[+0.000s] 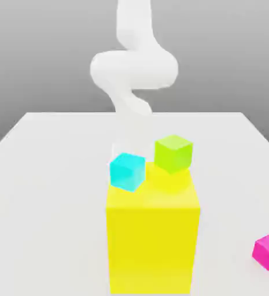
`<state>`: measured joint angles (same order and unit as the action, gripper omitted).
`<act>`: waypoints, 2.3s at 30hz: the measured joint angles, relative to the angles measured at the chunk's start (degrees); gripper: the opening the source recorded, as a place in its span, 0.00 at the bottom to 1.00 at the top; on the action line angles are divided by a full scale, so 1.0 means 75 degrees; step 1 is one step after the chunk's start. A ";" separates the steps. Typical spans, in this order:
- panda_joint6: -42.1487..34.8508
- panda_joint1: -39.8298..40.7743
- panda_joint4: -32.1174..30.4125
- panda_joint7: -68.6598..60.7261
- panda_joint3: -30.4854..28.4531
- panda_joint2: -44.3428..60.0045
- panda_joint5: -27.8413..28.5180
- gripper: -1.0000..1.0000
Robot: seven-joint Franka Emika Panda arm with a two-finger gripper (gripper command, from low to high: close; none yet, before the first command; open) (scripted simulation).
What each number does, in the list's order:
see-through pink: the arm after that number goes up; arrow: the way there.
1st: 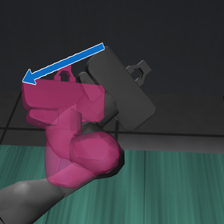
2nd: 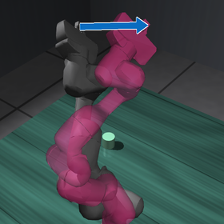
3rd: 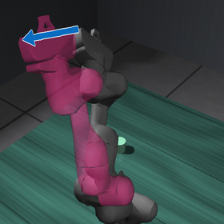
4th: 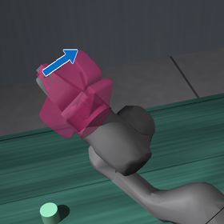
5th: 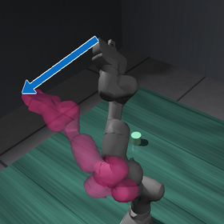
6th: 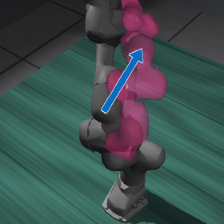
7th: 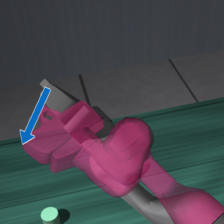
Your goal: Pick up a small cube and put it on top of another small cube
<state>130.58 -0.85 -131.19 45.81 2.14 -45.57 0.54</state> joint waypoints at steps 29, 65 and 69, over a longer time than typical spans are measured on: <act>0.4913 -0.0107 -0.5276 0.7076 0.3475 0.5542 -0.1269 0.50; 0.5160 -0.1607 -0.5284 0.7604 0.1802 0.5830 -0.0574 0.00; 0.4485 -0.1724 -0.5166 0.7226 0.1803 0.5411 -0.0572 0.00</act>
<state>164.21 -13.78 -169.93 100.01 15.66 -4.99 -3.75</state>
